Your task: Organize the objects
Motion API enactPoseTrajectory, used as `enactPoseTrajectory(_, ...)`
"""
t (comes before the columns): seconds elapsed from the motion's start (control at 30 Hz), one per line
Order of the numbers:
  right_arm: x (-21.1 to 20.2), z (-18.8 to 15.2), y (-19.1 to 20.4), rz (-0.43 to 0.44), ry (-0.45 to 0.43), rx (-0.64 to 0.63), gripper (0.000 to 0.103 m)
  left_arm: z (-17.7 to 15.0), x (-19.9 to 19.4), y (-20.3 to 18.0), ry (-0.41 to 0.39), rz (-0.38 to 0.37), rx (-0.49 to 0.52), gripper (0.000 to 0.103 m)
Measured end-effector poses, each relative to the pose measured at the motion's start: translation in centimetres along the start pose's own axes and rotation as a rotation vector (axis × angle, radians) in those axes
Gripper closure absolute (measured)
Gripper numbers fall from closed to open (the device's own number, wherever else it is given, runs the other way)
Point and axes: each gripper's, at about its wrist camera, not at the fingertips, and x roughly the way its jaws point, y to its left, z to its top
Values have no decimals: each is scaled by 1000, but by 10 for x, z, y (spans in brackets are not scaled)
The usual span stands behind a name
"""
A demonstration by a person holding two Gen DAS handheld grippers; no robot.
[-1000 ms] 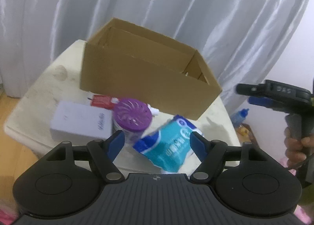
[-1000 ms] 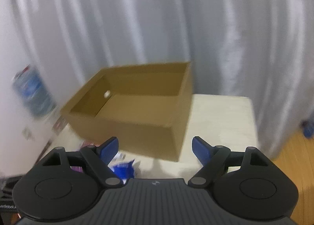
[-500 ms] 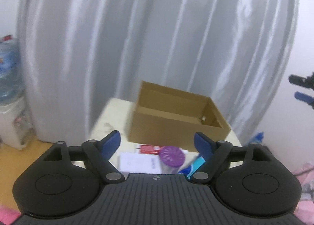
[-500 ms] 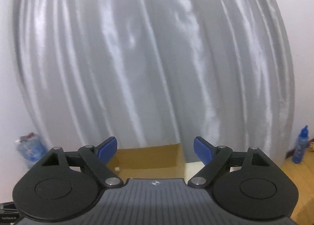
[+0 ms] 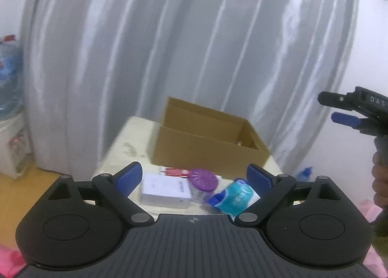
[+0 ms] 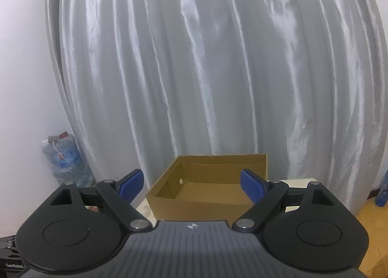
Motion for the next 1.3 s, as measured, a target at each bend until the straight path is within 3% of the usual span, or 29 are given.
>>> enactPoseTrajectory(0.13,11,-5,0,-23,3,21,10,0,32,-10,54,-78,49,9)
enactPoseTrajectory(0.27,34,-15,-9,-7,14,37,9,-9,61,-22,186,-84,78,9)
enactPoseTrajectory(0.4,69,-39,-25,62,136,70,8,-29,74,-35,219,-46,97,8)
enactPoseTrajectory(0.6,105,-69,-54,74,286,59,8,-58,106,-55,291,7,87,7)
enactPoseTrajectory(0.73,120,-75,-67,70,348,59,8,-62,119,-65,351,-57,80,7)
enactPoseTrajectory(0.97,137,-84,-83,27,342,120,7,-77,142,-71,418,-136,163,7)
enactPoseTrajectory(1.3,166,-101,-79,-6,432,109,8,-92,154,-56,420,-175,103,7)
